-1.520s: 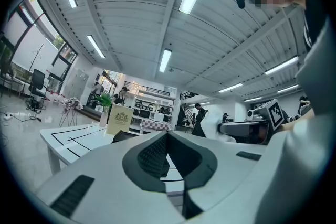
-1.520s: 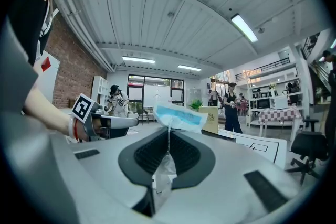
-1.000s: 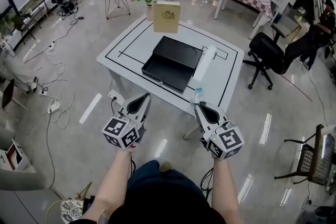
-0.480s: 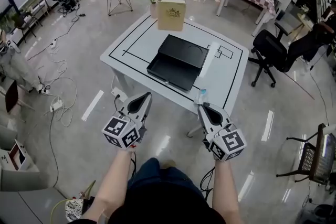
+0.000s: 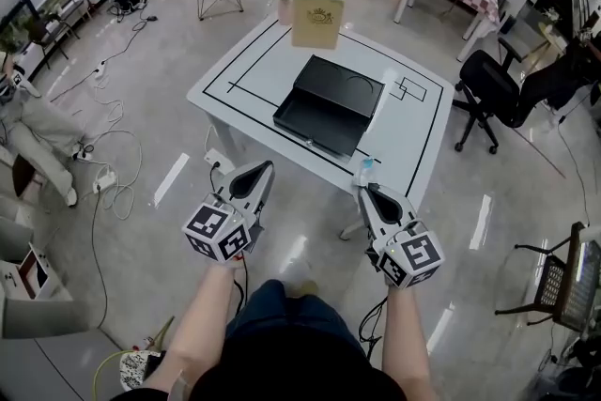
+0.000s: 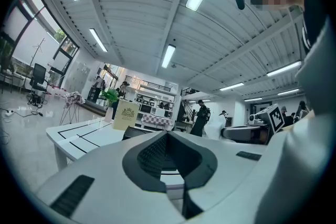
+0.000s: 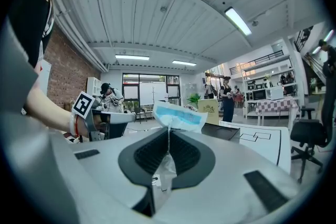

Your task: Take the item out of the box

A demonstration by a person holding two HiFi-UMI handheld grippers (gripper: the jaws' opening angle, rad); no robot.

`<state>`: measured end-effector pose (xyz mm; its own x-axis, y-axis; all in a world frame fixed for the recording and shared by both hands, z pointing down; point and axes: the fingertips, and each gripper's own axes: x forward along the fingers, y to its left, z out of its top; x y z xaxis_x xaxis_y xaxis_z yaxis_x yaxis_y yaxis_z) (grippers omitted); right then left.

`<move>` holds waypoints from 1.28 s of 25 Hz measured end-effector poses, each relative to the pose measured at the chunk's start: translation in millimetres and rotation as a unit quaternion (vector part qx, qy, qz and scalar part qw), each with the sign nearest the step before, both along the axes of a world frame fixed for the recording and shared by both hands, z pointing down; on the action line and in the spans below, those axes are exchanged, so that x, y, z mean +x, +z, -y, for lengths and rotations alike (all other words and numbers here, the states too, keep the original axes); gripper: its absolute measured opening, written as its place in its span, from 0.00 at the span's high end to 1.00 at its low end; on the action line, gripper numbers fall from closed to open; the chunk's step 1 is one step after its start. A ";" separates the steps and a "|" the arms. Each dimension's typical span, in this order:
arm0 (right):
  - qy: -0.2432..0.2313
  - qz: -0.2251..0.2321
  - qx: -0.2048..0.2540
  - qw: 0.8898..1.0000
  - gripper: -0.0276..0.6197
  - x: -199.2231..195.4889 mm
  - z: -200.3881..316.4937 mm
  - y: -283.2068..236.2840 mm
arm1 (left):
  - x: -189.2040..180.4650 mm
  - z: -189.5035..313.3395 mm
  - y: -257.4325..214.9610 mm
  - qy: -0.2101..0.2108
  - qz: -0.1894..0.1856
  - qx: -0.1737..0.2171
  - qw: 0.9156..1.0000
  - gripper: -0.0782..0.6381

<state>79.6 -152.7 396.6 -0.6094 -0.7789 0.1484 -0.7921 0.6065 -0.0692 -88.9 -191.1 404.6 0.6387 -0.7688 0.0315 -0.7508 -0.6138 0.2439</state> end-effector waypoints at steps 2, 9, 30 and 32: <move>0.001 0.002 -0.002 1.000 0.94 -3.0 -1.2 1.0 | -5.2 -0.9 -0.9 -0.001 -0.001 0.000 1.000 0.87; 0.003 -0.001 -0.009 1.000 0.94 -11.5 -4.2 6.8 | -14.9 -2.4 2.8 0.000 -0.009 -0.004 1.000 0.87; 0.022 -0.005 -0.028 0.999 0.94 -37.8 -21.2 27.2 | -41.0 -13.2 25.5 0.012 -0.025 -0.021 0.999 0.87; 0.024 -0.006 -0.028 0.999 0.94 -40.9 -22.0 27.2 | -44.3 -13.1 25.9 0.014 -0.026 -0.020 0.999 0.87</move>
<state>38.8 -130.6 423.8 -0.5699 -0.7972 0.1993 -0.8208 0.5636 -0.0927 -133.3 -177.9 430.5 0.6614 -0.7495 0.0285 -0.7194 -0.6232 0.3067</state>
